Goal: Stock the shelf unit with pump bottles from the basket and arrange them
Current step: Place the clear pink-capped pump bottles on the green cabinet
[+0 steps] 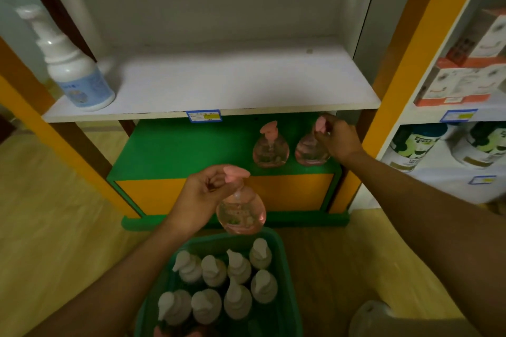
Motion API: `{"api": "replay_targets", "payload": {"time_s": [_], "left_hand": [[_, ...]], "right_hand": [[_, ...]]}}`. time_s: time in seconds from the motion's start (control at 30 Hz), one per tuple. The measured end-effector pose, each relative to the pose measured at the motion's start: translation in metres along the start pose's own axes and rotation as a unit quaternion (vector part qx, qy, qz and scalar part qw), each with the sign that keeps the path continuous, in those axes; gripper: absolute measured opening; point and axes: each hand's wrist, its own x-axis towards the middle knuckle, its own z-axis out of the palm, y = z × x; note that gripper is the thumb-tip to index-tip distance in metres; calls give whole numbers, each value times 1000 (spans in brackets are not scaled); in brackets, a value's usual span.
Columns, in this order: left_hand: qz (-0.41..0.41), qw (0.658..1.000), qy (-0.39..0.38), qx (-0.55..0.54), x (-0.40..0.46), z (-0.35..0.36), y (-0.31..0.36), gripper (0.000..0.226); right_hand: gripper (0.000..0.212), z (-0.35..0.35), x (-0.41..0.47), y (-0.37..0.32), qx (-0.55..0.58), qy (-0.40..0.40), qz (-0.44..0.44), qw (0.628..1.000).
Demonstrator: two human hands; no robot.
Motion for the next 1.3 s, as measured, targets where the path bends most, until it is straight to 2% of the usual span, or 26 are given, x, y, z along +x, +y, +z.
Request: {"api": "replay_targets", "payload": {"time_s": [0.13, 0.23, 0.3, 0.37, 0.47, 0.53, 0.7, 0.77, 0.9, 0.97, 1.07, 1.2, 1.3], "left_hand": [[1, 1000, 7, -2, -1, 1, 6, 21], [-4, 1000, 22, 1, 0, -3, 10, 23], [-6, 999, 30, 10, 0, -6, 13, 23], [-6, 999, 35, 14, 0, -9, 17, 22], [-5, 999, 43, 27, 0, -12, 23, 23], [11, 998, 50, 46, 0, -12, 27, 23], [16, 997, 72, 37, -4, -21, 30, 25], [7, 997, 70, 37, -5, -28, 26, 28], [-7, 994, 99, 41, -8, -54, 14, 44], [-33, 994, 95, 33, -12, -72, 7, 36], [-68, 996, 47, 22, -20, -90, -7, 27], [-101, 994, 23, 31, -28, -101, -31, 24], [-123, 991, 21, 39, -32, -106, -46, 23]], "right_hand": [[43, -7, -12, -8, 2, 2, 10, 1000], [34, -19, -37, -22, 18, 74, -74, 994], [33, -24, -58, -35, 19, 69, -96, 993], [34, -25, -81, -55, 53, -4, -90, 995], [55, -8, -109, -92, 89, -206, -86, 971], [63, 11, -117, -113, 94, -266, -109, 953], [57, 50, -108, -137, 87, -236, -135, 958], [44, 63, -104, -140, 59, -231, -152, 959], [32, 83, -87, -137, 78, -217, -121, 966], [31, 93, -68, -134, 79, -206, -98, 970], [27, 105, -39, -134, 31, -191, -79, 978], [34, 114, -15, -145, 27, -162, -42, 986], [30, 125, -4, -146, 50, -184, -17, 982]]}}
